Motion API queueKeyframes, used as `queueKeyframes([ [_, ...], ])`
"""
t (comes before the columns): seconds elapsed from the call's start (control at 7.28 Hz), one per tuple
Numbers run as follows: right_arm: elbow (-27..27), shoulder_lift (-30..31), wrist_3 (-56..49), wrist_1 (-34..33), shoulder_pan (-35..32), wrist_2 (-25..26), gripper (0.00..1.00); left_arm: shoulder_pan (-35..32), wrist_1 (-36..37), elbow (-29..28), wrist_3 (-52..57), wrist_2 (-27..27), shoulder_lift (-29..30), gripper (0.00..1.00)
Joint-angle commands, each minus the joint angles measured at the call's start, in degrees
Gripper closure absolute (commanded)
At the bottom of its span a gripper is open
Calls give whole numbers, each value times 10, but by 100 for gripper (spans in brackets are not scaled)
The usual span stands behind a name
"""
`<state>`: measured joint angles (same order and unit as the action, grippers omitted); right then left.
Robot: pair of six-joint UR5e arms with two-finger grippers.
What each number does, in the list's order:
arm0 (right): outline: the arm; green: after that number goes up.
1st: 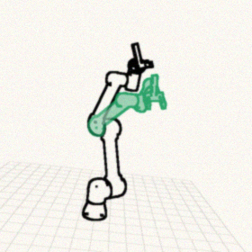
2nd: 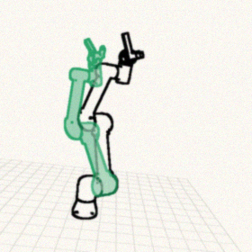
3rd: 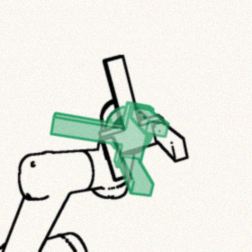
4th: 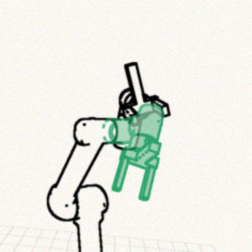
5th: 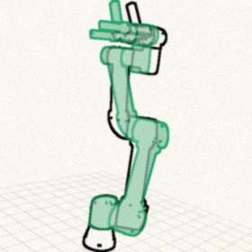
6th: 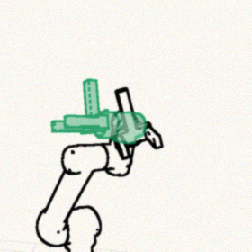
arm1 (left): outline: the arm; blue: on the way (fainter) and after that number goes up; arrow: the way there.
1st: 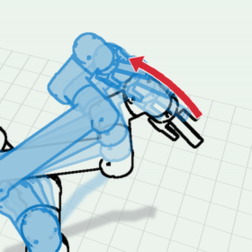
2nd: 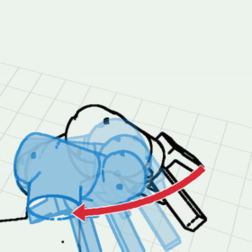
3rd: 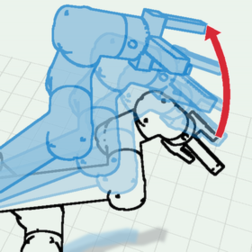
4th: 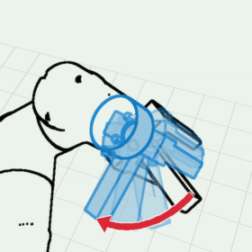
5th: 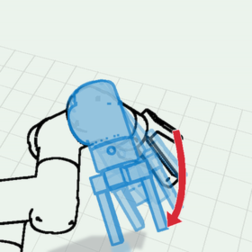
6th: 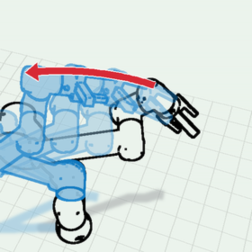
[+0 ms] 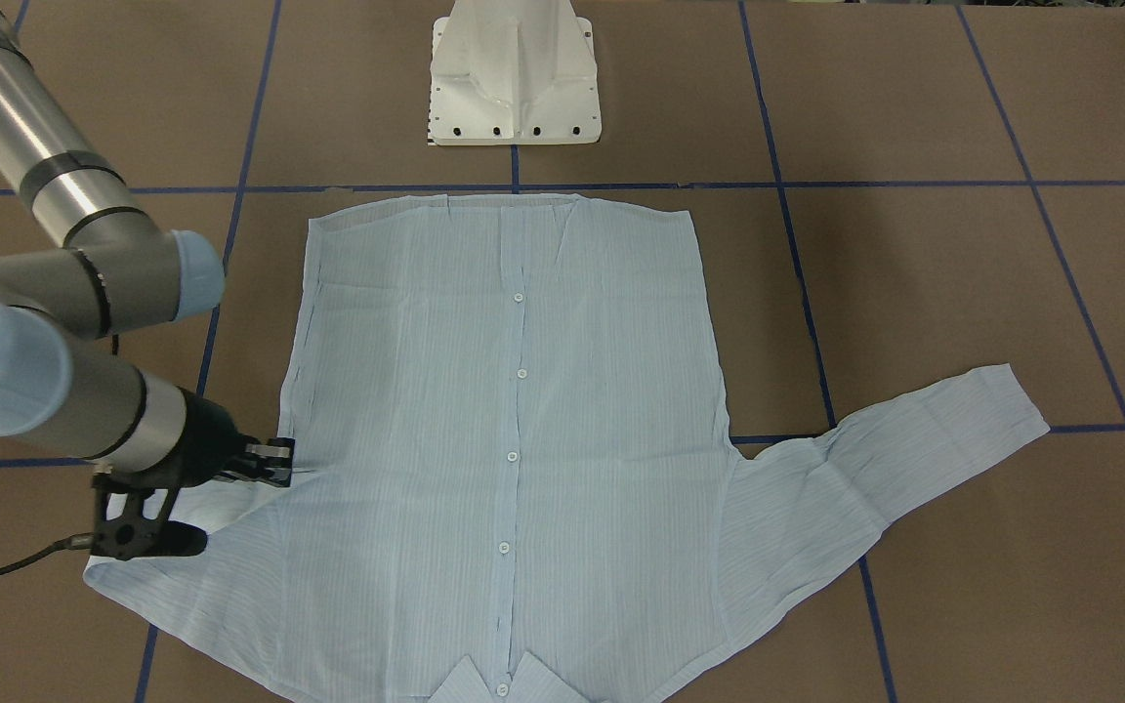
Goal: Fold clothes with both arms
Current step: 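Grasp the sleeve cuff with the right gripper and carry it across the shirt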
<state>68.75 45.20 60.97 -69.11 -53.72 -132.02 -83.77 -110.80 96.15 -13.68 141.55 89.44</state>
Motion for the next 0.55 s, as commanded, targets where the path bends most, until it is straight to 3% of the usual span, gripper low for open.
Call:
queueKeyframes([
  [0.0, -107, -140, 97, 0, 58, 94, 100, -2, -6, 6, -1, 0, -1, 0],
  [0.41, -187, -216, 176, 88, 108, 161, 100, -2, -5, 27, -6, 0, -15, 0],
])
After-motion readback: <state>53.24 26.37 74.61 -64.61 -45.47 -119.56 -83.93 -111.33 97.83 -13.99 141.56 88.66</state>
